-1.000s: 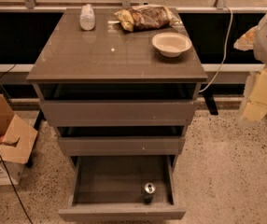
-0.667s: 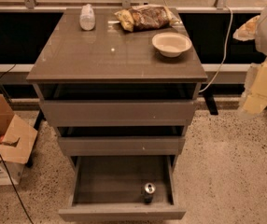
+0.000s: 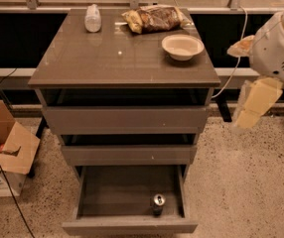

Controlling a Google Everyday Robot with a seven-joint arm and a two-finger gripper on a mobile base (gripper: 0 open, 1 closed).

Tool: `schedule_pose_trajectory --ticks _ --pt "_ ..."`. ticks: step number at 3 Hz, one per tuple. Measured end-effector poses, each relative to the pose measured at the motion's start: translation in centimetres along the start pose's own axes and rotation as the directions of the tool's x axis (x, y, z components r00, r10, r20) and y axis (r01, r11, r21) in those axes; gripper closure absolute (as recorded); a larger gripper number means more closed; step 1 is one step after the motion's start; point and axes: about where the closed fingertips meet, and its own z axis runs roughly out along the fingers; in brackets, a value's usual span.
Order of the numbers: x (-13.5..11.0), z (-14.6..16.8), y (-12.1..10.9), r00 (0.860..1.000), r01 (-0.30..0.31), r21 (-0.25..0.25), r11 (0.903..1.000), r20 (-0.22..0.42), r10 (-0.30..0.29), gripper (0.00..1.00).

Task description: Pick redbull can from bottom drawer and place on counter

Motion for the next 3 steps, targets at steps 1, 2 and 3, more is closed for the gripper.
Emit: schedule_pose_trajectory --ticks 1,2,3 --pt "1.3 4.6 0.5 0.998 -0.038 -0.035 0.9986 0.039 0.040 0.00" --pt "2.5 7.9 1.2 0.995 -0.073 -0.035 0.9967 0.060 0.075 0.00" --pt "4.3 13.4 1.4 0.993 -0.098 -0.100 0.9901 0.053 0.103 0.00"
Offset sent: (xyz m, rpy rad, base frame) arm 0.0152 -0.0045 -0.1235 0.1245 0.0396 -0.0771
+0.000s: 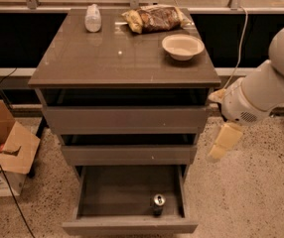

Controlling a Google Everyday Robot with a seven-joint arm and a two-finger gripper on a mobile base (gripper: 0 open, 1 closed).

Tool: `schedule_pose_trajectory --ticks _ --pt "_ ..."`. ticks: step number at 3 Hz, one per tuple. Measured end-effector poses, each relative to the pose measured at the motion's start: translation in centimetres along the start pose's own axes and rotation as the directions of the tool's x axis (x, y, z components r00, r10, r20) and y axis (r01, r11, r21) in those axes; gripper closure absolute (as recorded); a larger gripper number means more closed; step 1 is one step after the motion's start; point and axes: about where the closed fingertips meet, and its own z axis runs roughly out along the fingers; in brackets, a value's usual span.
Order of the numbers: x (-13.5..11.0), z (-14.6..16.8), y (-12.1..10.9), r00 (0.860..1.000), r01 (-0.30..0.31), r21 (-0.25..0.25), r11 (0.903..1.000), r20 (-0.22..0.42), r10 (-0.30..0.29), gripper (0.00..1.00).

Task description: Pick redbull can from bottom drawer and place on counter

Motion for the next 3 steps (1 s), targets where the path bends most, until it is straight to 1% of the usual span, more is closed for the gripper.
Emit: schedule_pose_trajectory --ticks 1,2,3 --pt "0.3 0.9 0.0 1.000 -0.012 -0.013 0.9998 0.004 0.012 0.00" --pt "0.7 3.5 0.5 0.996 -0.088 -0.022 0.9959 0.025 0.089 0.00" --pt "1.5 7.2 1.4 0.991 -0.123 -0.038 0.9917 0.044 0.124 0.00"
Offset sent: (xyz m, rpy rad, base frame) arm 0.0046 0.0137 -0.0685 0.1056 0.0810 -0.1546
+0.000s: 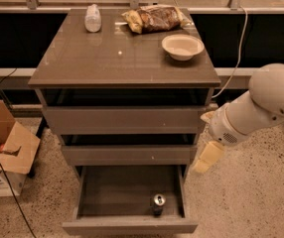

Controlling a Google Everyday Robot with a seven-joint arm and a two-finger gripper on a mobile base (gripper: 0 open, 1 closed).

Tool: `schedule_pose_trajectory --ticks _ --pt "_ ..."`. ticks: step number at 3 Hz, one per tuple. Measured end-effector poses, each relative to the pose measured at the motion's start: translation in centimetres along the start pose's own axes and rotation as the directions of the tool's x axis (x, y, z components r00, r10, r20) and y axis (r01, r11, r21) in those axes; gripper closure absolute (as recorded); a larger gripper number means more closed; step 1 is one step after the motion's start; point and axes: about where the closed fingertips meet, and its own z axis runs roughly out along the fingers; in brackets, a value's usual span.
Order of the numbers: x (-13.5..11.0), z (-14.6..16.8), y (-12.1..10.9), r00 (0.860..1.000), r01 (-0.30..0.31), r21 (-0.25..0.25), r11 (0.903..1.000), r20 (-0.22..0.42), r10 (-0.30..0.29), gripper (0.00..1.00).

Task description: Pick redbull can from bottom drawer and place on counter

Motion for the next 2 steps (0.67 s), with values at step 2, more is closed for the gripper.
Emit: schedule_pose_trajectory --ticks 2 --pt "2.8 8.5 -0.1 0.994 -0.087 -0.026 0.9959 0.071 0.088 0.00"
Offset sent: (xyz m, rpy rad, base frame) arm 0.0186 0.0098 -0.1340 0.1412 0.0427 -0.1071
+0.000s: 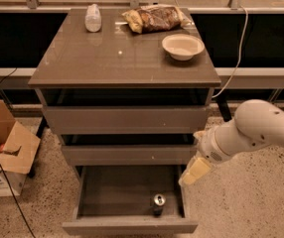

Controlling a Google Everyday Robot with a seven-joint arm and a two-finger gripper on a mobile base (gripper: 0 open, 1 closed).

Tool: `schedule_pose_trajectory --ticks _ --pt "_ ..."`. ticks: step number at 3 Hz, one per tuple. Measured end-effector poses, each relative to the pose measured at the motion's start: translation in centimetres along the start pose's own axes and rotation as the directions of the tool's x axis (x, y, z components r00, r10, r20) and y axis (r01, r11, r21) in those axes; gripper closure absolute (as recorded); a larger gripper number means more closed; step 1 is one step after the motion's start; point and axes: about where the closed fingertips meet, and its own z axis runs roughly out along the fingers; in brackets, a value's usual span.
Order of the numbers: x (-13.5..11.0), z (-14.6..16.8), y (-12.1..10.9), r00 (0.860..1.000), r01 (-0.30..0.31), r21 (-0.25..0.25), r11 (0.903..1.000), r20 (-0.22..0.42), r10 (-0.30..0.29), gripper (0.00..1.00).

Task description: Pick redbull can from bottom drawer and place on counter

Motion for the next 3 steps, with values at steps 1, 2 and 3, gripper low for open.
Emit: schedule_pose_trajectory --ticks 1,2,3 --pt "3.2 4.3 -1.3 0.997 -0.072 -0.034 0.9968 0.029 0.073 0.00" --pt "3.3 4.5 -1.2 0.997 -0.073 -0.037 0.9966 0.028 0.074 0.00" --pt "3.8 6.3 -1.4 0.992 -0.122 -0.024 0.9922 0.036 0.123 0.00"
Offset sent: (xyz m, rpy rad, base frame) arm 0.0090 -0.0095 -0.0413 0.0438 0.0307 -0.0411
